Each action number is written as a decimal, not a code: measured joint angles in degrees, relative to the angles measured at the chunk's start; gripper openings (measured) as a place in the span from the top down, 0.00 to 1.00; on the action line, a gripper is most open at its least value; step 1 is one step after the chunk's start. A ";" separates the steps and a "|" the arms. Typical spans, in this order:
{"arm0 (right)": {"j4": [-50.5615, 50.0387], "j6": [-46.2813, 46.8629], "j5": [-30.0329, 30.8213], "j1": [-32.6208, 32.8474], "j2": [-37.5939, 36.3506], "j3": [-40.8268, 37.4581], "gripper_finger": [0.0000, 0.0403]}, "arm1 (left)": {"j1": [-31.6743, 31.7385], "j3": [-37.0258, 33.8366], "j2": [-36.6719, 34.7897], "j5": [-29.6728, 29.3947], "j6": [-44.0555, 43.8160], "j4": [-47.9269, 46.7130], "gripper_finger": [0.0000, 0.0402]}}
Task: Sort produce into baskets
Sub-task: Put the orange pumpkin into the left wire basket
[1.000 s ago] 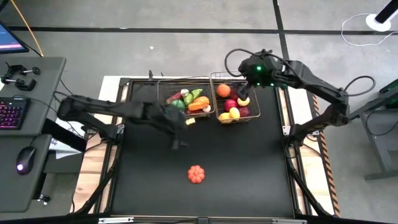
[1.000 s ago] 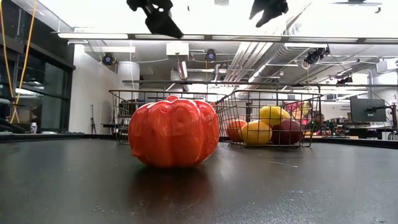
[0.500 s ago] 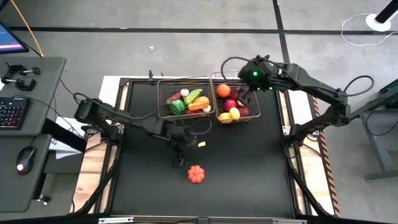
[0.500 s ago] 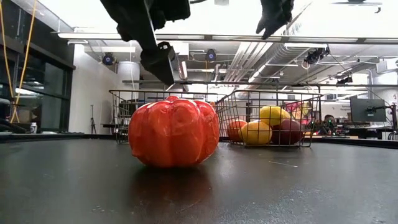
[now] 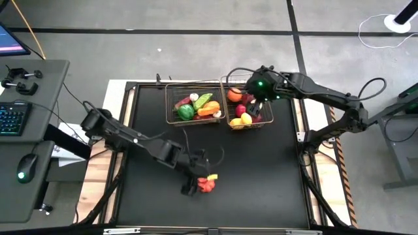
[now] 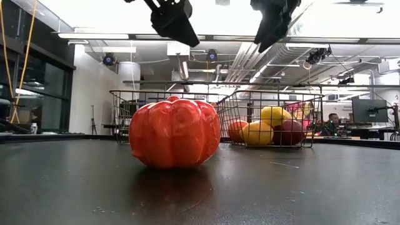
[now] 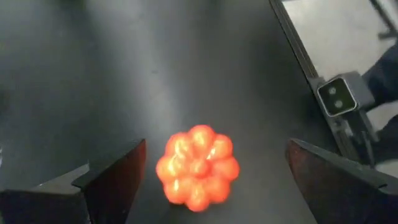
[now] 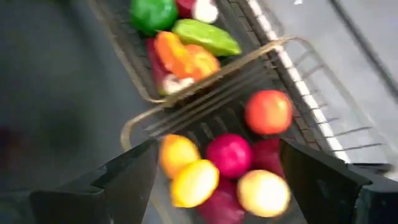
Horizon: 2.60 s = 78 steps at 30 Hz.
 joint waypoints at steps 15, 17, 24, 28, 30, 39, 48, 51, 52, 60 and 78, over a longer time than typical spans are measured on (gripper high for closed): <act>3.60 26.71 -0.32 13.14 -12.61 0.28 0.20 | -4.30 1.87 9.22 -10.17 0.39 -1.30 0.07; 3.58 30.09 2.78 15.92 -13.76 0.28 0.20 | -4.48 1.87 9.92 -10.10 1.28 -1.14 0.07; 3.56 36.31 12.79 23.87 -14.92 0.28 0.20 | -4.85 1.87 12.68 -10.49 6.75 -0.48 0.07; 3.56 36.31 14.97 26.29 -14.59 0.26 0.20 | -4.38 2.09 14.57 -10.33 6.76 0.86 0.07; 3.59 36.42 15.22 26.93 -14.44 0.15 0.20 | -4.11 2.18 15.42 -10.37 6.52 1.06 0.07; 3.57 36.35 15.25 28.04 -13.70 0.10 0.20 | -2.48 2.03 16.91 -9.41 2.35 5.51 0.07; 3.56 36.31 15.25 28.04 -13.55 0.09 0.20 | -0.20 1.00 16.84 -9.65 -4.68 6.16 0.07; 3.54 36.31 15.23 28.04 -13.55 0.07 0.20 | 0.46 -0.01 16.74 -8.48 -5.44 6.31 0.07; 3.52 36.31 15.23 28.04 -13.55 0.07 0.20 | 0.49 -0.26 16.74 -8.38 -5.60 6.26 0.07; 3.50 36.31 15.21 28.04 -13.55 0.07 0.20 | 0.55 -0.16 16.43 -6.72 -6.79 2.40 0.10; 2.51 36.29 15.35 28.04 -13.52 0.07 0.20 | 12.64 0.73 -19.55 -32.65 2.64 -5.67 0.24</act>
